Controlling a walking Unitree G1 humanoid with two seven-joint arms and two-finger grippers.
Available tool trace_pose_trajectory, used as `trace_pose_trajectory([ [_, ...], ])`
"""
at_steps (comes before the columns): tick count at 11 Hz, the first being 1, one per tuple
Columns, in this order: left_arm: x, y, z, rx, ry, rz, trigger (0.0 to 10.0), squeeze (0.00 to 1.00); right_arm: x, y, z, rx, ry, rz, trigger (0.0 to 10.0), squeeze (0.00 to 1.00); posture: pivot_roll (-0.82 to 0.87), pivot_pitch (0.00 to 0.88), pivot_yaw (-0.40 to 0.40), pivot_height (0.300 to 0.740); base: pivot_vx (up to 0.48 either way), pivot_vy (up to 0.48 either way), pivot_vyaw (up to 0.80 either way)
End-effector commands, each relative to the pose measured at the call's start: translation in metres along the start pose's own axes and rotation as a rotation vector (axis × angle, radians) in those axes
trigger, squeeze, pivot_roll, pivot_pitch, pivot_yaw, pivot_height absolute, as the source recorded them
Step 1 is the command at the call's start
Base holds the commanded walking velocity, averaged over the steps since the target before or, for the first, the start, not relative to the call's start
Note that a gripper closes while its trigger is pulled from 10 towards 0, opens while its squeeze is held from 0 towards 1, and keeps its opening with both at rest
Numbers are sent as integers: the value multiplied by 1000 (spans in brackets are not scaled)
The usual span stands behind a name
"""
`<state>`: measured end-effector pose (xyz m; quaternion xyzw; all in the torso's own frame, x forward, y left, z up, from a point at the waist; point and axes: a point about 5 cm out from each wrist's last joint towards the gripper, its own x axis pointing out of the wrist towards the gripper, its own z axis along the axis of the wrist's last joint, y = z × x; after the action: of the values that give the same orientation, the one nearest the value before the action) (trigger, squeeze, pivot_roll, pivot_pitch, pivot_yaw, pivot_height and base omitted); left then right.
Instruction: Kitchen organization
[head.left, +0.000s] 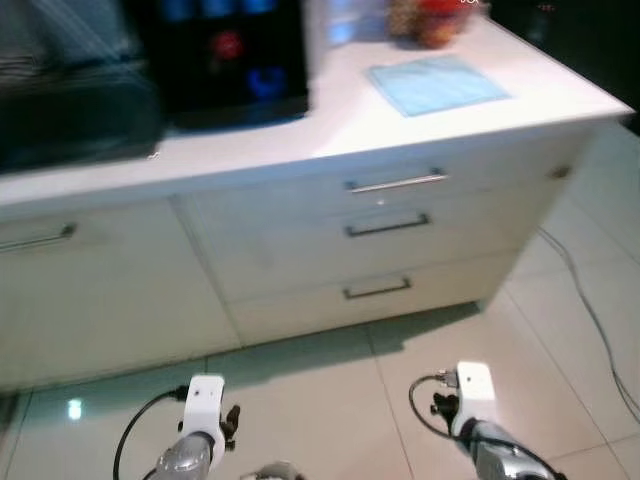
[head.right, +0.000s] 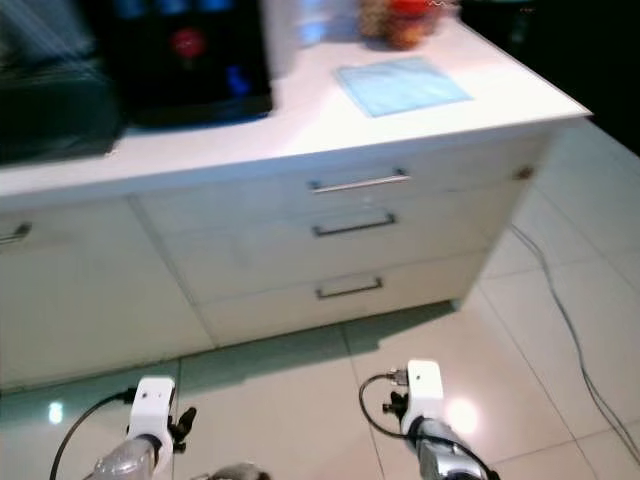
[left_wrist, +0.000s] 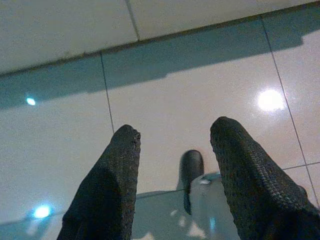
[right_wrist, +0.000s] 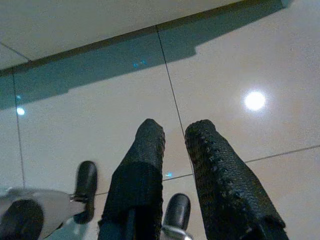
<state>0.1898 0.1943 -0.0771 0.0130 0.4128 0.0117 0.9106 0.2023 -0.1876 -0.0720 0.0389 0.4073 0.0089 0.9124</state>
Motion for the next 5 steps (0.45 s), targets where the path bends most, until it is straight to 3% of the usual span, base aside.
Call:
trace_pose_trajectory([
  [1,-2,5,-5,0,14,20,10000,0,2,8,2,-9,0,27,10000,0,44,24,39,740,0,0,800],
  [5,-2,5,-6,8,11,16,10000,0,2,10,3,-21,0,41,10000,0,43,6,41,740,0,0,800],
])
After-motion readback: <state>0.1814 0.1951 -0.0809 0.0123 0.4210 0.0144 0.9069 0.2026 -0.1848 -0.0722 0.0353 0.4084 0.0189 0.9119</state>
